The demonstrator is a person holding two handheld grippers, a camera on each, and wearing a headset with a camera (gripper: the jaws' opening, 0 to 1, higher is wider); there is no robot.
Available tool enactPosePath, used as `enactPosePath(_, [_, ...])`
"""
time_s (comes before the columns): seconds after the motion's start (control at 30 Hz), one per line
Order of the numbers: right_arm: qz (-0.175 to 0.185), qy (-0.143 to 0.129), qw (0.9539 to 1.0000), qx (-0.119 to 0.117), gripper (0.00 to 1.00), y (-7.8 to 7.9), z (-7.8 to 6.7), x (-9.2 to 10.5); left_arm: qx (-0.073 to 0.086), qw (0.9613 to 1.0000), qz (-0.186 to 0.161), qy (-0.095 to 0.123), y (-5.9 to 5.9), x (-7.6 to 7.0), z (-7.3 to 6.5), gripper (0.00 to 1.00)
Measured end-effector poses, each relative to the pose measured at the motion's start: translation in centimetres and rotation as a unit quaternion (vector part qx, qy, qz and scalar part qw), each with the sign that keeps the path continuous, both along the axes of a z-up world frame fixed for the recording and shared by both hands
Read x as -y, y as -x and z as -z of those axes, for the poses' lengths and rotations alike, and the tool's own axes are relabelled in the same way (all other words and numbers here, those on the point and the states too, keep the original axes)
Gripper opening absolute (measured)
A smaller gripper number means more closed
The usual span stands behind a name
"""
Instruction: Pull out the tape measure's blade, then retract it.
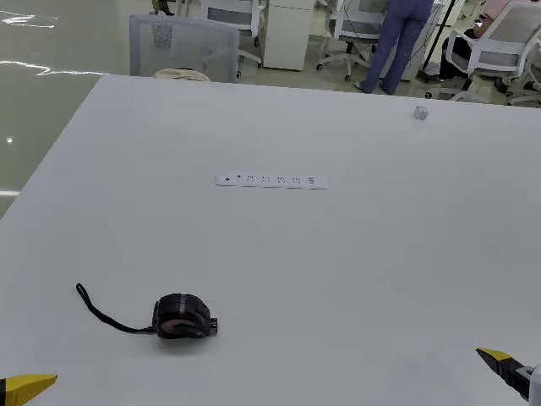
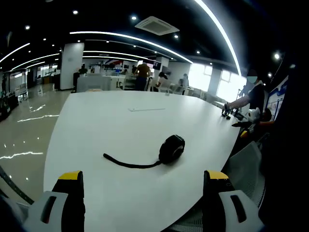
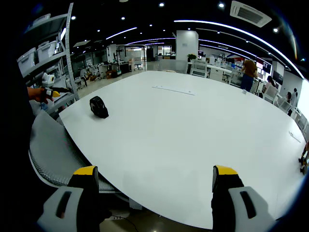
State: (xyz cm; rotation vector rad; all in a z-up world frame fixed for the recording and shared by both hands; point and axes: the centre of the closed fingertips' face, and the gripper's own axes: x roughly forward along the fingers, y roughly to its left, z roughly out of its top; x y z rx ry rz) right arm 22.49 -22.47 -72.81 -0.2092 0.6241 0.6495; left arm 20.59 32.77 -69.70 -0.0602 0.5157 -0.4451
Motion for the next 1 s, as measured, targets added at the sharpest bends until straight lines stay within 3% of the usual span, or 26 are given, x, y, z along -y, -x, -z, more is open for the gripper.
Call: enactPosePath(1.0, [-0.004,0.002,1.0,0.001,1.0,-0.04,-0.31,-0.07,-0.001,1.0,0.006,0.001,0.15,-0.25,-0.02,1.0])
